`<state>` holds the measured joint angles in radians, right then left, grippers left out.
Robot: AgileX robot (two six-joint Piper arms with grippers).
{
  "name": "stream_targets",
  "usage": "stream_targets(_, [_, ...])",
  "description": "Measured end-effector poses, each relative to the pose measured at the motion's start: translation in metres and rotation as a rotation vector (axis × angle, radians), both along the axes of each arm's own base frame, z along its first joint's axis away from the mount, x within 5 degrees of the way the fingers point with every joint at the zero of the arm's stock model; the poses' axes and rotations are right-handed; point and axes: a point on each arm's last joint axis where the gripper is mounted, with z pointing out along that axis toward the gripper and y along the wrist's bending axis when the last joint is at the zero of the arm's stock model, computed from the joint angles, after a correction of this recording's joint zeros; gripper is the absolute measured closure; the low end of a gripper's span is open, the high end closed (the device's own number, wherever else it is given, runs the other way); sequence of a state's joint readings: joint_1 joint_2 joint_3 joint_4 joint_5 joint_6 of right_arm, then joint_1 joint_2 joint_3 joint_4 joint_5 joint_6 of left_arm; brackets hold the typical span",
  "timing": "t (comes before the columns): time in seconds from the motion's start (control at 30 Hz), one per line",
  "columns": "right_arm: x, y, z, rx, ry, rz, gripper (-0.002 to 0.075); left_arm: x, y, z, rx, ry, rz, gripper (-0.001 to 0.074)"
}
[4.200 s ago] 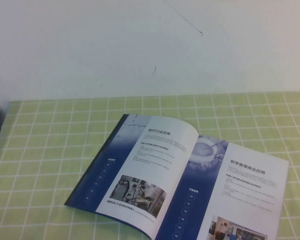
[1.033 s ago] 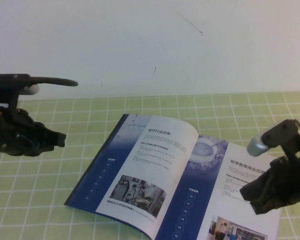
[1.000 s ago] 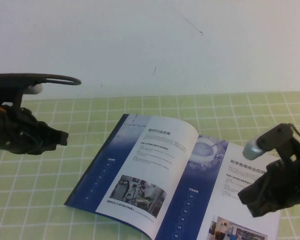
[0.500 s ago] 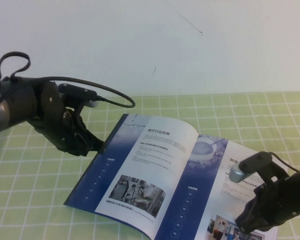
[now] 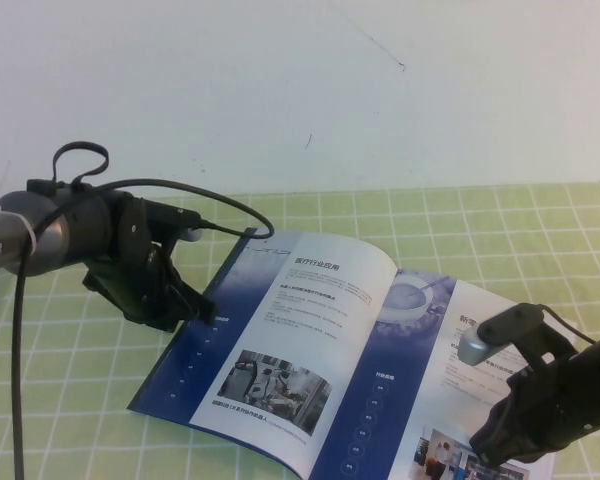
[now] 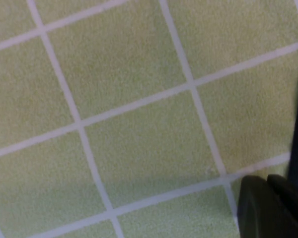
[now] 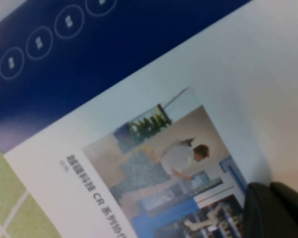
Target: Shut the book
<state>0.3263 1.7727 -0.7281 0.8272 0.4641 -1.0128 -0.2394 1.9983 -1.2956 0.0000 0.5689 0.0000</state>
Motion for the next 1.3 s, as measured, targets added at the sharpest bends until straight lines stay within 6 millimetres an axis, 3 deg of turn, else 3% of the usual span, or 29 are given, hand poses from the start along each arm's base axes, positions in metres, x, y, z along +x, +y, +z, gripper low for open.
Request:
stream_targets(0.23, [0.000, 0.000, 0.000, -0.001, -0.002, -0.001, 0.0729, -0.009, -0.028, -0.001, -0.003, 0.026, -0.072, 0.0738])
stream_targets(0.53, [0.001, 0.000, 0.000, -0.004, -0.008, -0.009, 0.0729, -0.048, -0.109, 0.001, -0.061, 0.073, -0.247, 0.0738])
stream_targets(0.67, [0.002, -0.001, 0.000, -0.010, -0.022, -0.014, 0.0728, -0.065, -0.143, 0.014, -0.118, 0.083, -0.352, 0.0738])
stream_targets(0.77, [0.004, -0.002, 0.003, -0.018, -0.054, -0.022, 0.0728, -0.070, -0.154, 0.042, -0.159, 0.049, -0.413, 0.0738])
stream_targets(0.87, [0.008, -0.011, 0.012, -0.051, -0.133, -0.015, 0.0729, -0.072, -0.153, 0.084, -0.203, -0.039, -0.439, 0.0738])
stream_targets(0.93, [0.010, -0.021, 0.028, -0.060, -0.208, -0.025, 0.0729, -0.076, -0.146, 0.110, -0.212, -0.089, -0.448, 0.0738])
stream_targets(1.1, [0.005, -0.051, 0.088, -0.084, -0.447, -0.047, 0.0729, -0.085, -0.110, 0.154, -0.126, -0.149, -0.444, 0.0738])
stream_targets(1.3, [-0.025, -0.083, 0.153, -0.121, -0.695, -0.102, 0.0729, -0.100, -0.064, 0.199, -0.064, -0.229, -0.354, 0.0738])
